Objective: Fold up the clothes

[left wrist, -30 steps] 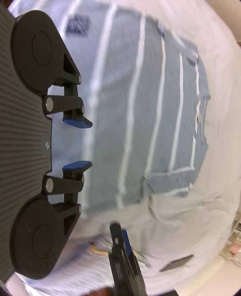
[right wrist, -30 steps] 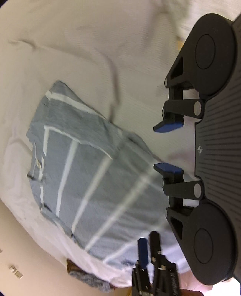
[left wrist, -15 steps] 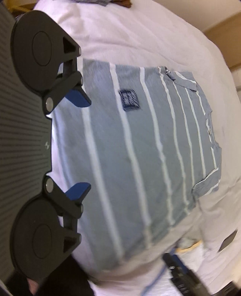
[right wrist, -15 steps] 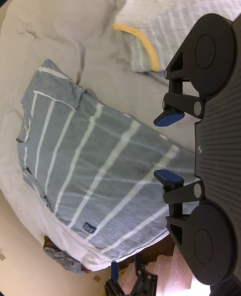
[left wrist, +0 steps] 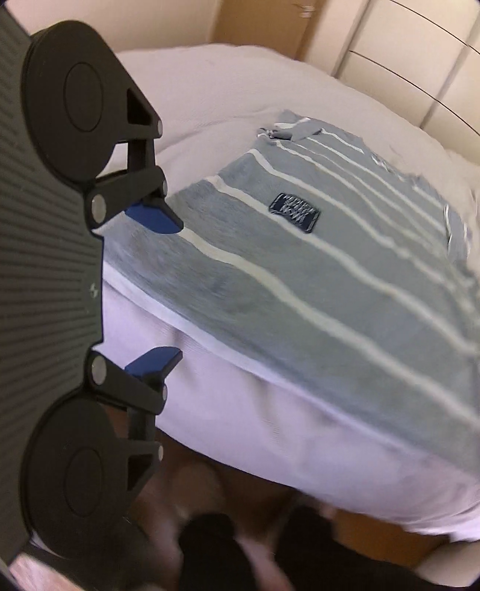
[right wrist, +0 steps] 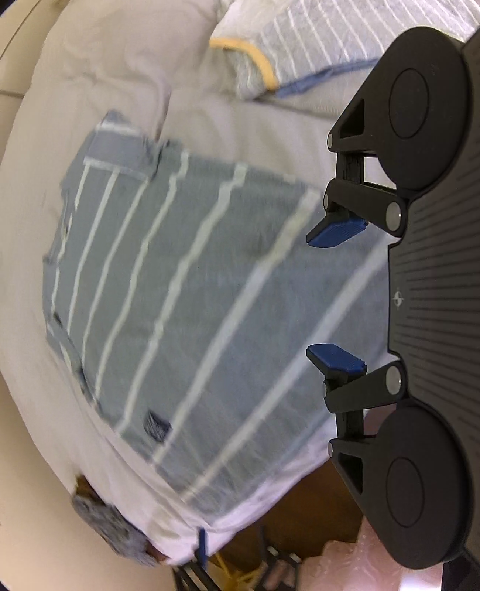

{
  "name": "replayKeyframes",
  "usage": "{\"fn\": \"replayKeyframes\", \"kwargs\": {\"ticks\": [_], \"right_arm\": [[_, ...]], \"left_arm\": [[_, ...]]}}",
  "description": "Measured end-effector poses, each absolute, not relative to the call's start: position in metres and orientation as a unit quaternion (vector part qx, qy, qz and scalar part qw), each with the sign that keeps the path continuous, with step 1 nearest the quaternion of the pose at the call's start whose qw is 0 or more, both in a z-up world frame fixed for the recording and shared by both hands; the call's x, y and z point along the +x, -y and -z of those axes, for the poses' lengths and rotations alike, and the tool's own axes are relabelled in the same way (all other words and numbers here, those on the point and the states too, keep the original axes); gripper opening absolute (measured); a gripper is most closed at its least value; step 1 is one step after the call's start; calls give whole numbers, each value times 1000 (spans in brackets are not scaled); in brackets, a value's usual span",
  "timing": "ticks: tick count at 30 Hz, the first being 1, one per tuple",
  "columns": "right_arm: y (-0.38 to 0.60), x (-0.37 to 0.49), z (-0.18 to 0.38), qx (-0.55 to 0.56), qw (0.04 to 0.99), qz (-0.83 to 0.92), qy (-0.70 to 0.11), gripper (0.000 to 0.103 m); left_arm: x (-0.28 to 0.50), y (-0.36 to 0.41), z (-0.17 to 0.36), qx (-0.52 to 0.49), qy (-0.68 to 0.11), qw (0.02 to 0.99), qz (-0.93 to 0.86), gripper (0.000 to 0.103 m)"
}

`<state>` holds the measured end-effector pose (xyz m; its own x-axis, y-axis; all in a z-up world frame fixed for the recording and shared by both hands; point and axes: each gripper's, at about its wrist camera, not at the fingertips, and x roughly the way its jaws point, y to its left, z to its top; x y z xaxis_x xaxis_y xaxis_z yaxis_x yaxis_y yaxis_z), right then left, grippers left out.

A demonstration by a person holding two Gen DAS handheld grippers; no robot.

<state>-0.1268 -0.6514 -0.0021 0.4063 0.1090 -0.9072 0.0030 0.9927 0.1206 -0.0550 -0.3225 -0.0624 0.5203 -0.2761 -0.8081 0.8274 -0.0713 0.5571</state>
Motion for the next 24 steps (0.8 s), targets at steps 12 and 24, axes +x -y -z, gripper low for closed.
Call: {"fn": "replayKeyframes", "kwargs": {"ticks": [12, 24], "right_arm": [[627, -142, 12, 42, 831, -16, -554, 64], [524, -139, 53, -84, 864, -118, -482, 71]], "left_arm": [[-25, 317, 77, 591, -244, 599, 482, 6], [38, 338, 4, 436, -366, 664, 485, 1]]}}
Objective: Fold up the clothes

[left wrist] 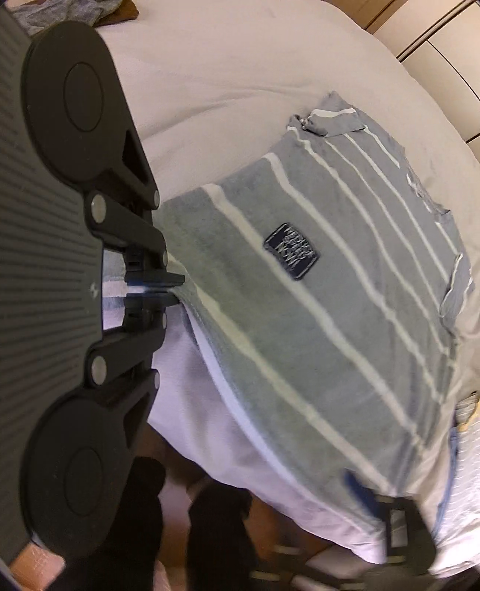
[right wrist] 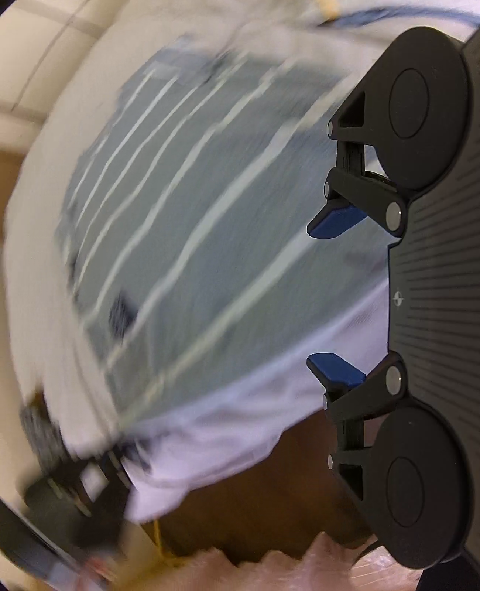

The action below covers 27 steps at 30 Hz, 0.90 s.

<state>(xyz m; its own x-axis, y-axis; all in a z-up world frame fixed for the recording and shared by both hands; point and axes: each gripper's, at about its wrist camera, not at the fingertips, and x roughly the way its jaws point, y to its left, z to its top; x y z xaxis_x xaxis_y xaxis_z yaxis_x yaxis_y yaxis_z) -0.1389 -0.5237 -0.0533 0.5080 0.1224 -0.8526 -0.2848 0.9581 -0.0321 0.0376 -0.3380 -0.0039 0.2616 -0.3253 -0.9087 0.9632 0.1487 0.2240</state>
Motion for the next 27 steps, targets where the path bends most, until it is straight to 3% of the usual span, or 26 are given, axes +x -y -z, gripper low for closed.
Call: {"fn": "replayKeyframes", "kwargs": {"ticks": [4, 8, 16, 19, 27], "right_arm": [[471, -134, 74, -178, 877, -141, -425, 70], [469, -123, 96, -212, 872, -63, -437, 42], [548, -178, 93, -254, 835, 37, -487, 25], [563, -188, 90, -262, 820, 16, -510, 1], [574, -188, 34, -262, 811, -64, -519, 0]], "left_arm": [[39, 340, -4, 440, -364, 658, 491, 1], [40, 335, -2, 443, -363, 656, 492, 1], [39, 335, 9, 453, -351, 656, 491, 1], [35, 336, 8, 477, -329, 645, 498, 1], [21, 314, -24, 495, -301, 635, 512, 1]]}}
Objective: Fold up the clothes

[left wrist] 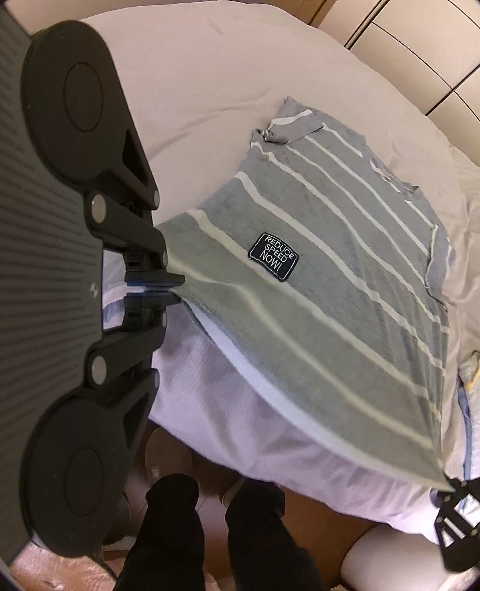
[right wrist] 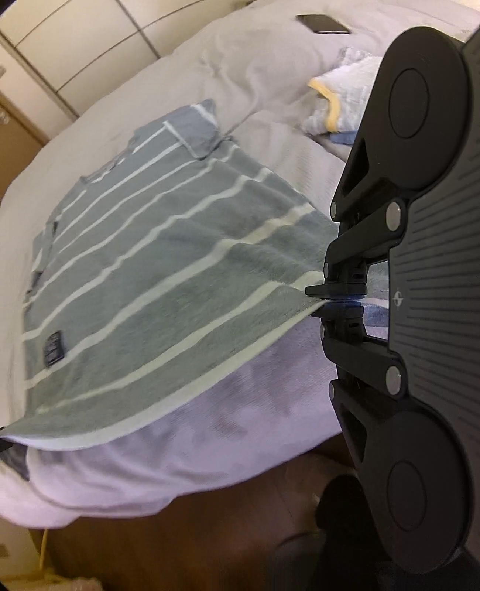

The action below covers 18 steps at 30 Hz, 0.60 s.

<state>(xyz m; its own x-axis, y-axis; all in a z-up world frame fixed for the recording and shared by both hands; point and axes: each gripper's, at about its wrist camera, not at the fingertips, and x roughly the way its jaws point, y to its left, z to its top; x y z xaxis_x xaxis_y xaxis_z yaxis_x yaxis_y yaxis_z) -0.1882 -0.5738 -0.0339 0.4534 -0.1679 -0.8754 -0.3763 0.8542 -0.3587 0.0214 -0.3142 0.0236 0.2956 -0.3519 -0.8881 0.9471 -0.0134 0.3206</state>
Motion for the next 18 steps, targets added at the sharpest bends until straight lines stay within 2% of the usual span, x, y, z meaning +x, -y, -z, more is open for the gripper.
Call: {"fn": "replayKeyframes", "kwargs": {"ticks": [4, 12, 18], "right_arm": [[572, -191, 5, -269, 804, -92, -523, 0], [557, -215, -30, -256, 780, -149, -550, 0], [575, -200, -50, -237, 776, -161, -562, 0]], "left_arm": [[1, 294, -40, 497, -295, 631, 518, 0], [-24, 273, -61, 502, -335, 594, 532, 0], [31, 316, -88, 501, -323, 598, 536, 1]]}}
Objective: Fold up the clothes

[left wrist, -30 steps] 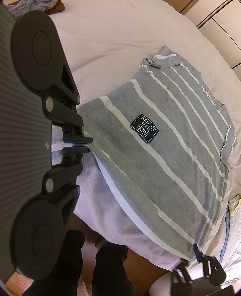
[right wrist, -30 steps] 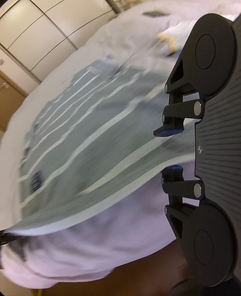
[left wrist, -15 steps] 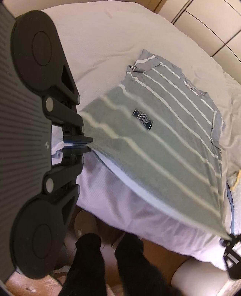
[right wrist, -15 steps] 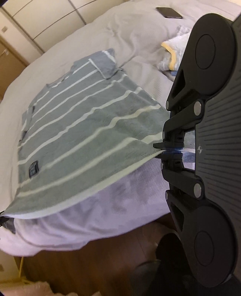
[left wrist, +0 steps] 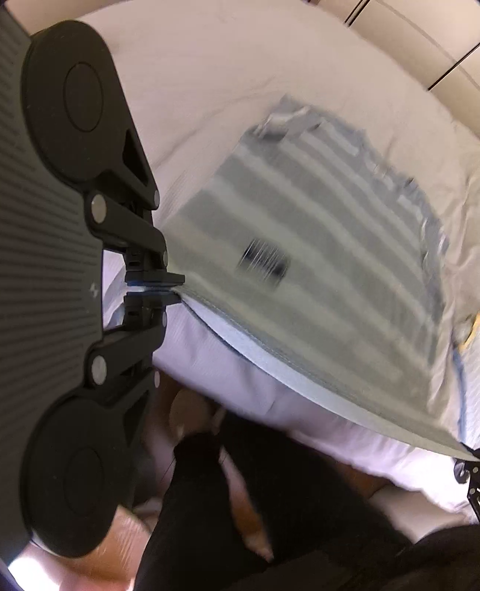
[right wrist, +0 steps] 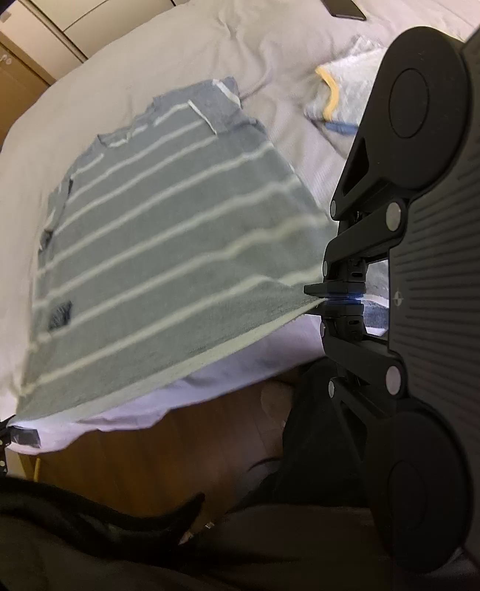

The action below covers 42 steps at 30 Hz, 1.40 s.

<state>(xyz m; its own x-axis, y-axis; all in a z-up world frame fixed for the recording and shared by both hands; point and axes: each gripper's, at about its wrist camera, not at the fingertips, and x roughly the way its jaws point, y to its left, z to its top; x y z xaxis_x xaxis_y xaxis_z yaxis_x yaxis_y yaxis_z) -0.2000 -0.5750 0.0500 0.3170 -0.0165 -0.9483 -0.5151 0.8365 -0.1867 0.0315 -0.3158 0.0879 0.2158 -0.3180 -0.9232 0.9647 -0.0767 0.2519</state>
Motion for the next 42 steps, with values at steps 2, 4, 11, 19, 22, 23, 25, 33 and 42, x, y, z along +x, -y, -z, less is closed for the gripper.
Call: {"fn": "replayKeyframes", "kwargs": {"ticks": [2, 4, 11, 19, 22, 23, 25, 33, 42], "right_arm": [[592, -179, -59, -235, 781, -158, -557, 0], [609, -155, -67, -237, 784, -156, -552, 0], [690, -44, -81, -218, 803, -135, -538, 0], [795, 80, -39, -125, 809, -131, -560, 0], [822, 113, -8, -101, 797, -135, -580, 0], [828, 122, 2, -99, 793, -136, -586, 0], [840, 138, 15, -88, 787, -135, -595, 0], [871, 176, 41, -40, 783, -101, -613, 0], [881, 201, 66, -29, 774, -76, -629, 0]], "left_arm": [[53, 348, -101, 503, -309, 604, 535, 1], [77, 387, -110, 507, -297, 608, 534, 1], [179, 493, -117, 519, -304, 590, 538, 1], [291, 558, -62, 524, -356, 556, 539, 1], [319, 576, -40, 517, -375, 546, 542, 2], [327, 581, -33, 517, -379, 543, 543, 2], [340, 590, -22, 518, -383, 537, 545, 1], [382, 613, 10, 512, -381, 511, 576, 1], [420, 628, 23, 494, -383, 529, 573, 0]]}}
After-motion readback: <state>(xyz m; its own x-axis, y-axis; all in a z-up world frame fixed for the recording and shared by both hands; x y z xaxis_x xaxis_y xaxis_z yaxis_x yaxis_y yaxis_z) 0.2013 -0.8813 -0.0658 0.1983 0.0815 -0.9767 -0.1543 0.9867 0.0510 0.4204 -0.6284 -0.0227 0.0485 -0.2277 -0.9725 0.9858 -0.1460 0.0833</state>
